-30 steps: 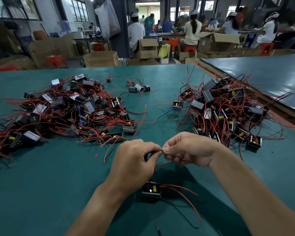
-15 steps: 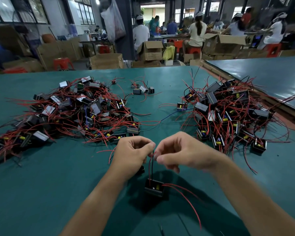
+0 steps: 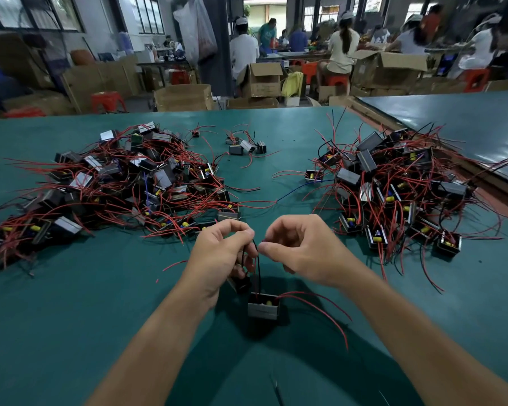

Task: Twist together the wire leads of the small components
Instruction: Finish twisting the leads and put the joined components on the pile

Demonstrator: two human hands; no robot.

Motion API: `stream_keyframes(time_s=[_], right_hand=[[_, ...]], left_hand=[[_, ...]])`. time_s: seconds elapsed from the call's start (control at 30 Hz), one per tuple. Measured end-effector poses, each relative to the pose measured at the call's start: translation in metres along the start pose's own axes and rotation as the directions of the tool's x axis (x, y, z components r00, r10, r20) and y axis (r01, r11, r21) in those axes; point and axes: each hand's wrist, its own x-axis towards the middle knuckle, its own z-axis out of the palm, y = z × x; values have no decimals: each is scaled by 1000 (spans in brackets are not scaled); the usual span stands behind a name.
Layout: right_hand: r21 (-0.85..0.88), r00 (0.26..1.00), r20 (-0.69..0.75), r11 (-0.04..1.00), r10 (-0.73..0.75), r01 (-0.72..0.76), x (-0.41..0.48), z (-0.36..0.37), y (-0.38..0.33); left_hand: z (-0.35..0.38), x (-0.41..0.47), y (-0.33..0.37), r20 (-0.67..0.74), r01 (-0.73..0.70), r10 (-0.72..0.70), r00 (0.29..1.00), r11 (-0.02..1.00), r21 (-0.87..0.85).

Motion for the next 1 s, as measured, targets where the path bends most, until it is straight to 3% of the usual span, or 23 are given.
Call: stream_keyframes(time_s=[0.23, 0.3, 0.47, 0.7, 1.0], right_hand=[[5, 999, -30, 1000, 28, -28, 3, -1, 3], [16, 995, -78, 998, 57, -56, 5, -2, 5], [-18, 987, -123, 994, 106, -109, 9, -6, 12], [-76, 991, -119, 994, 63, -73, 8, -12, 12], [50, 991, -21, 990, 130, -129, 7, -16, 8]], left_hand=[[2, -3, 5, 66, 29, -27, 997, 999, -24], [-2, -3, 5, 112, -20, 20, 994, 1000, 2], [-4, -7, 1, 262, -223, 155, 953, 942, 252], [-3, 0, -6, 131, -271, 239, 962, 900, 341], [2, -3, -3, 105, -249, 227, 968, 917, 311]])
